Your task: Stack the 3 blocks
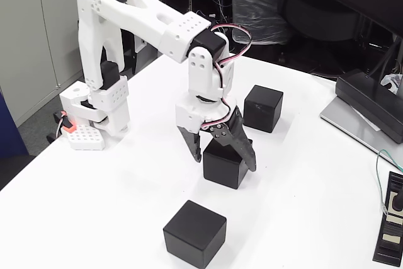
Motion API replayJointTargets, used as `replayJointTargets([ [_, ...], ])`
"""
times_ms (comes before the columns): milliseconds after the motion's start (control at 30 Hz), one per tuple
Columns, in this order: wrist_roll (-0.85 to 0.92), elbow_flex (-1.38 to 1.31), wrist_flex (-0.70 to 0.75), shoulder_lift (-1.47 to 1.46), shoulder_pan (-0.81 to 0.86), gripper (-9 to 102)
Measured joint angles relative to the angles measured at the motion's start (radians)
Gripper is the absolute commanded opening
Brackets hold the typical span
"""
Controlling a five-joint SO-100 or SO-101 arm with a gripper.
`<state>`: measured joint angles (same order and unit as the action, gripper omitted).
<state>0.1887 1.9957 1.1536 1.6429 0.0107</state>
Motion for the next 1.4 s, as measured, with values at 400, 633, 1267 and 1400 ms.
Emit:
replayJointTargets([
  [400,0.0,-0.018,-0.011,0.011,0.002,1],
  [633,0.0,-0.025,-0.037,0.008,0.003,-1],
  [1267,0.0,-0.018,-0.025,0.278,0.009,-1],
  [1400,0.0,-0.018,-0.011,0.357,-0.003,-1],
])
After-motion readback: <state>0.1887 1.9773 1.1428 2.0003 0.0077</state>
